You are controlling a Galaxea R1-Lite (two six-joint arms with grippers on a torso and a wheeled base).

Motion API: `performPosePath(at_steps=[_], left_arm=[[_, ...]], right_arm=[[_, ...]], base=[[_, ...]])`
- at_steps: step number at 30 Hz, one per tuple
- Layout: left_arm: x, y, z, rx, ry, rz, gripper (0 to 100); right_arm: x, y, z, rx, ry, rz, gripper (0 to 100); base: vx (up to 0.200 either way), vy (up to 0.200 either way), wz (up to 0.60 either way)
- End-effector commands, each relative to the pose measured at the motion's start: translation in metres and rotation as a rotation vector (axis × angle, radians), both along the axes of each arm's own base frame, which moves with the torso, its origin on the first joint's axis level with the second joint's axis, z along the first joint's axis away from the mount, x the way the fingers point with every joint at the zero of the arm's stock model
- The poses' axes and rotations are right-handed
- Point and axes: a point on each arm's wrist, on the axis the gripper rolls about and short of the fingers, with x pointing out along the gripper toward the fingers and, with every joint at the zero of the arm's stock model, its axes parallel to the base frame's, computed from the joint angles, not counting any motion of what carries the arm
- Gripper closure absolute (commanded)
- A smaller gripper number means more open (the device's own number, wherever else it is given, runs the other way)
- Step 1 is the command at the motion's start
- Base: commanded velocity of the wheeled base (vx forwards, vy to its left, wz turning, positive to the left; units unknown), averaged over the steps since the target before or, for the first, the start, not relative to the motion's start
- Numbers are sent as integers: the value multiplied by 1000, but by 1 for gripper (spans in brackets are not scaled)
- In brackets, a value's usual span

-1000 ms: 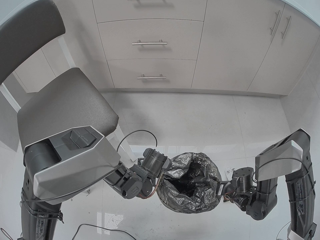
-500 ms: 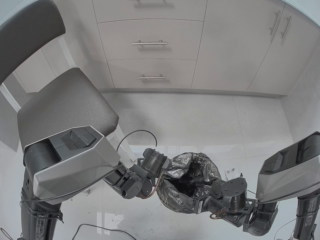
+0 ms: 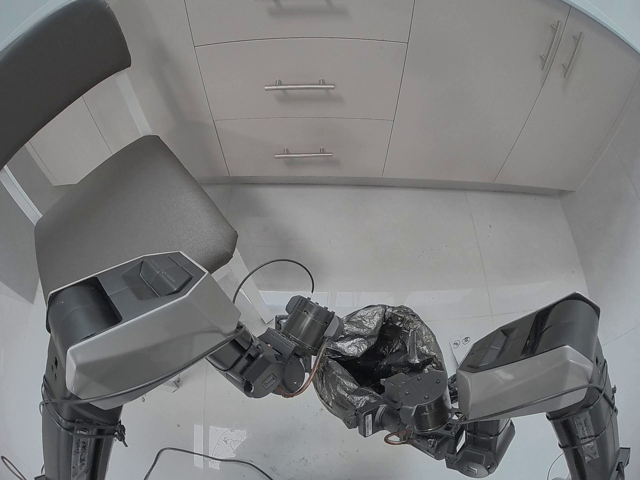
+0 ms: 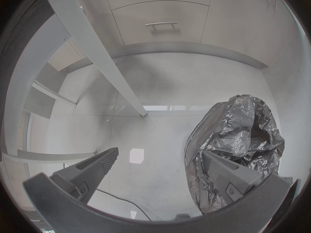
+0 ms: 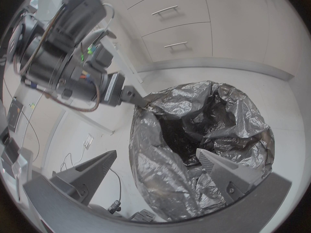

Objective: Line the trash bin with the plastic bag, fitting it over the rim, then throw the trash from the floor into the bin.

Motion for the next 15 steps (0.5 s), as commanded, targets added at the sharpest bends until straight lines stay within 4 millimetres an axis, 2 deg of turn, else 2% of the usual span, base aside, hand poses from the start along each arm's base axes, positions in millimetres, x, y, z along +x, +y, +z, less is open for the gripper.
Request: performPosePath(at_steps=[1,3,4,9,15], left_arm=[[0,0,-1,1,1,1,0],[0,0,-1,1,1,1,0],[0,0,-1,1,1,1,0],[0,1,-1,1,1,2,0],[0,0,-1,1,1,1,0]], right_arm=[[-11,5,-11,-32,11,43,0],[-16,6,-11,-45,15,61,0],[-28,9,-10,-63,26,100,0],[-47,19,-11,-75,32,167,0],[-55,23,-15,-89,40,197,0]], base=[[0,0,0],[0,0,0],[0,0,0],[0,0,0],[0,0,0]])
